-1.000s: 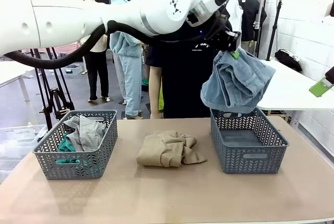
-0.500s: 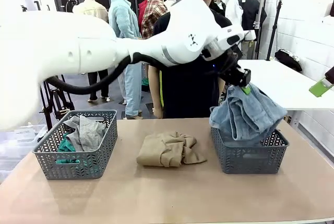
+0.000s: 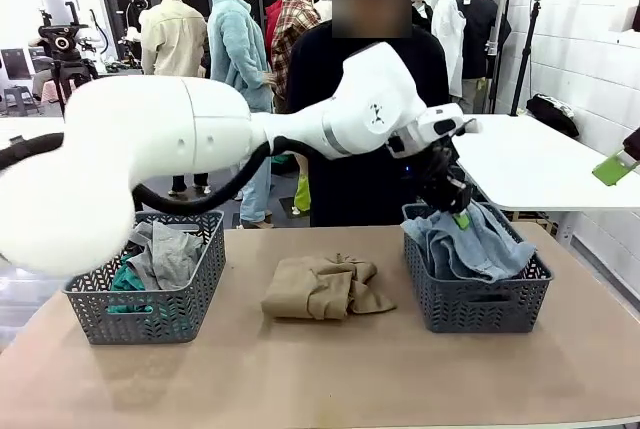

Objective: Sort the tops and bottoms.
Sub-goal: Sort the clothes according to human instructions.

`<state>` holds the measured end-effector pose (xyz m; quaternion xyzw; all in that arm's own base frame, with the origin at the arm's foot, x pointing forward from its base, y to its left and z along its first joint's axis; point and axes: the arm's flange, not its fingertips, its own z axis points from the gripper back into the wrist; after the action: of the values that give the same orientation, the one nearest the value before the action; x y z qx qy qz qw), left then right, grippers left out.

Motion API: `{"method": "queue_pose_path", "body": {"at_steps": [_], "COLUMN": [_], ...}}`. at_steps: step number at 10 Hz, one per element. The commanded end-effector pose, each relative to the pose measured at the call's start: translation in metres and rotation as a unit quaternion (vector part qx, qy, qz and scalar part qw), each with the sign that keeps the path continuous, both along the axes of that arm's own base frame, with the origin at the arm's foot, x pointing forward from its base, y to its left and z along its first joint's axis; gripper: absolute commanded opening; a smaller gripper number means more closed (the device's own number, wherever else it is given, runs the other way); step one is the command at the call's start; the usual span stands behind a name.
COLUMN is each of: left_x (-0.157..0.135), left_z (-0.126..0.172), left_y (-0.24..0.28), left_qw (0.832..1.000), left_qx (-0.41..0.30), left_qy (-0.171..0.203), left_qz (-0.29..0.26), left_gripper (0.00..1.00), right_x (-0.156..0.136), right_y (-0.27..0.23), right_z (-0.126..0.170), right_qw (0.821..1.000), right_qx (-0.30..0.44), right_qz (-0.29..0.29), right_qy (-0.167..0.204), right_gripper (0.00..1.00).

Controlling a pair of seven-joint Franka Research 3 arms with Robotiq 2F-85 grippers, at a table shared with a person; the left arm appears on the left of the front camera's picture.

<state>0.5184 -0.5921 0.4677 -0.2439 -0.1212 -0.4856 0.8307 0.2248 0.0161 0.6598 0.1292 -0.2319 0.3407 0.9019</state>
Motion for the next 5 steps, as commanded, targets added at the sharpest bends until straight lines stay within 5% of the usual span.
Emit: {"method": "queue_pose_path", "body": {"at_steps": [1,5], "left_x": [0.025,0.036], "left_z": [0.000,-0.038], "left_y": [-0.027,-0.034], "left_qw": [1.000,0.999], "left_qx": [-0.010,0.010], "left_qy": [-0.015,-0.044], "left_qz": [-0.018,-0.028], "left_gripper": [0.00,0.00], "right_x": [-0.001,-0.001], "right_y": [0.000,0.000], "right_z": [0.000,0.000], "right_qw": [1.000,1.000], "right_qx": [-0.008,-0.008], "right_qz": [0.001,0.001], "right_qy": [0.005,0.005], "right_gripper": [1.00,1.00]}}
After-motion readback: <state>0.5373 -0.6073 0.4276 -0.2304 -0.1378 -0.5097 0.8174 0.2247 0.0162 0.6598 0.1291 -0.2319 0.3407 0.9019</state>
